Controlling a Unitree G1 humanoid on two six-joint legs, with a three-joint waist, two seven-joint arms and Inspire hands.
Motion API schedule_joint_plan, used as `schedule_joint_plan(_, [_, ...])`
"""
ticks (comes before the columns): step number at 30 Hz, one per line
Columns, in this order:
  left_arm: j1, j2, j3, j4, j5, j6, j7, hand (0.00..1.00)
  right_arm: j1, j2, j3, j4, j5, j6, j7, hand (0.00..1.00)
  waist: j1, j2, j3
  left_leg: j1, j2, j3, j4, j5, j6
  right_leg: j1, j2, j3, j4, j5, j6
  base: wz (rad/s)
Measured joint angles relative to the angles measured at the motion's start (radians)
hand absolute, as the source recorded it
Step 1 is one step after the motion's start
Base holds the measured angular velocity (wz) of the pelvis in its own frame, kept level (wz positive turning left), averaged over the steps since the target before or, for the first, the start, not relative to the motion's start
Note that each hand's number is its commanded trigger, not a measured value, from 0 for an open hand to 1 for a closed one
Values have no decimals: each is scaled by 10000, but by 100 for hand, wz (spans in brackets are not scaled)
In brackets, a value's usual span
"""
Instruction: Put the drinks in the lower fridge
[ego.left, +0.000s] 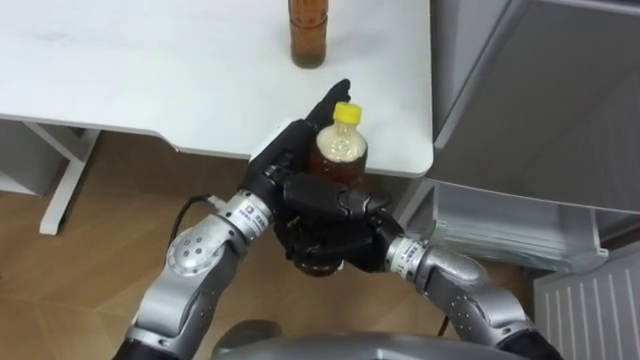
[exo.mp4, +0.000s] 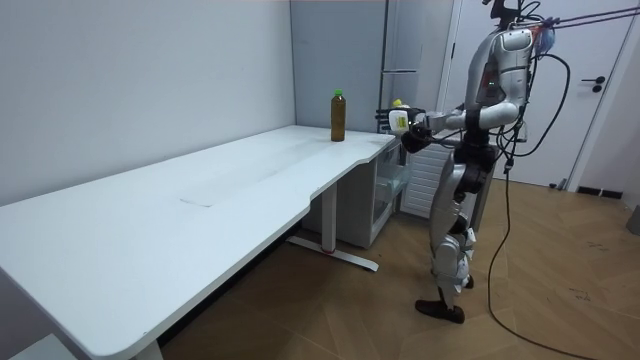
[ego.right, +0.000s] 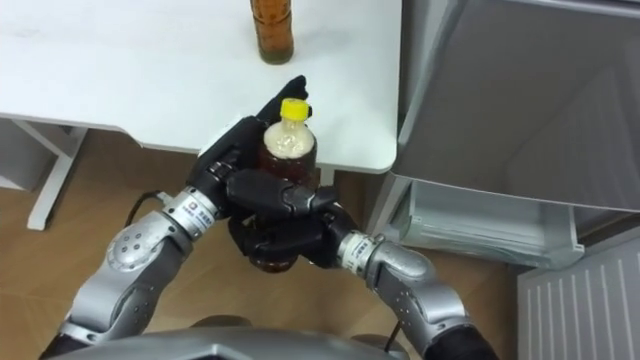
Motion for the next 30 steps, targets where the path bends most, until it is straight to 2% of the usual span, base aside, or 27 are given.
schedule_joint_plan(7, [-75,99,433,-1601,-18,-30,-4,0,14,-52,14,7,58,1,485,100,-7,67,-21,9,9,-14,36,2,-2,32,16,-2,7,10,-6,0])
schedule_joint_plan(13, [-192,51,510,-2791,12,-342,-222,0,153,-127,26,231,-104,74,694,100,2,104,-32,134,-14,-76,16,0,-2,172,12,-41,-38,14,-5,1])
schedule_joint_plan(17, [-428,27,701,-3345,-28,-414,-233,0,339,-345,-9,246,-141,105,693,100,31,325,-54,206,-17,-82,19,0,-3,243,11,-66,-33,13,-5,1])
schedule_joint_plan(19, [-545,18,955,-3512,-33,-549,-180,0,443,-422,-40,244,-140,103,690,100,33,432,-32,278,-8,-73,8,0,-4,238,12,-69,-29,12,-2,-3])
schedule_joint_plan(21, [-677,51,1358,-3625,-38,-793,27,0,474,-605,-50,243,-136,104,690,100,75,562,-98,293,8,-15,-16,4,-10,245,18,-16,-42,9,1,-7])
schedule_joint_plan(22, [-682,55,1485,-3709,-34,-802,72,0,476,-631,-71,243,-136,103,690,100,80,570,-103,312,8,-7,-24,8,-14,253,16,-12,-46,5,3,-4])
schedule_joint_plan(25, [-763,52,2170,-4084,-34,-1163,277,0,543,-725,-249,239,-133,96,687,100,229,519,-87,454,-5,3,-88,20,-26,336,4,-4,-60,-26,-2,-1])
schedule_joint_plan(28, [-783,51,2716,-4561,-23,-1580,721,0,861,-728,-567,-85,-100,31,646,100,555,415,-70,533,-32,8,-197,42,-33,412,-4,21,-176,-27,-3,1])
schedule_joint_plan(30, [-789,53,3247,-4694,4,-1847,1078,0,964,-688,-602,-134,-93,-90,655,100,643,335,-87,589,-63,-72,-174,42,-34,519,-3,-21,-258,-28,-1,9])
